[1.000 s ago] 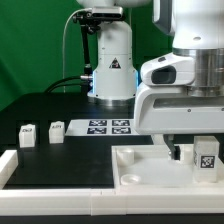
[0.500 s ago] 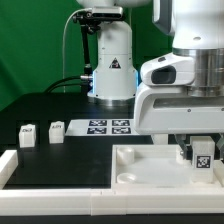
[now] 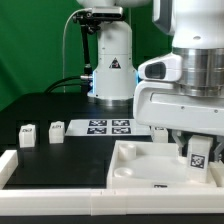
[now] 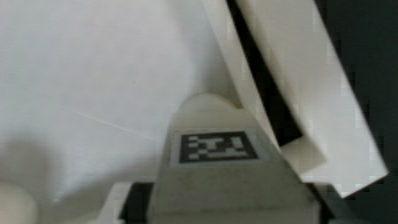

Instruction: Assemble one leg

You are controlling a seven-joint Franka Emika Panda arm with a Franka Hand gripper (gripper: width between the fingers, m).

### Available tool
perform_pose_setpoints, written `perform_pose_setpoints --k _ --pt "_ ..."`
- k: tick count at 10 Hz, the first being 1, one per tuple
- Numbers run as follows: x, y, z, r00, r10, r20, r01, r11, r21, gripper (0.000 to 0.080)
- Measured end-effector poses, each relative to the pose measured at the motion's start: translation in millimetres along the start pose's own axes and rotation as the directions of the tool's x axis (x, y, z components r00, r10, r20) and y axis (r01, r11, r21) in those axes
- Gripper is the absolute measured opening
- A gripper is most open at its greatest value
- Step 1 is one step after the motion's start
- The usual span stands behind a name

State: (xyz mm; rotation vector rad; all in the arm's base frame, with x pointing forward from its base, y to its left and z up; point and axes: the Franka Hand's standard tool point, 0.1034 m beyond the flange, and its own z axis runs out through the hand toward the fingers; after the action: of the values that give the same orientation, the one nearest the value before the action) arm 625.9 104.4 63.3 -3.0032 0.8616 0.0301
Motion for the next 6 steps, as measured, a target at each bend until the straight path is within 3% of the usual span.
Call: perform_pose_setpoints --k 4,6 --pt "10.4 20.5 -1.4 0.951 0.306 -0.034 -0.308 0.951 -0.04 0.0301" --pt "11.3 25.3 -1.0 0.944 0.328 -0.038 -0.33 0.942 -0.053 0.0308"
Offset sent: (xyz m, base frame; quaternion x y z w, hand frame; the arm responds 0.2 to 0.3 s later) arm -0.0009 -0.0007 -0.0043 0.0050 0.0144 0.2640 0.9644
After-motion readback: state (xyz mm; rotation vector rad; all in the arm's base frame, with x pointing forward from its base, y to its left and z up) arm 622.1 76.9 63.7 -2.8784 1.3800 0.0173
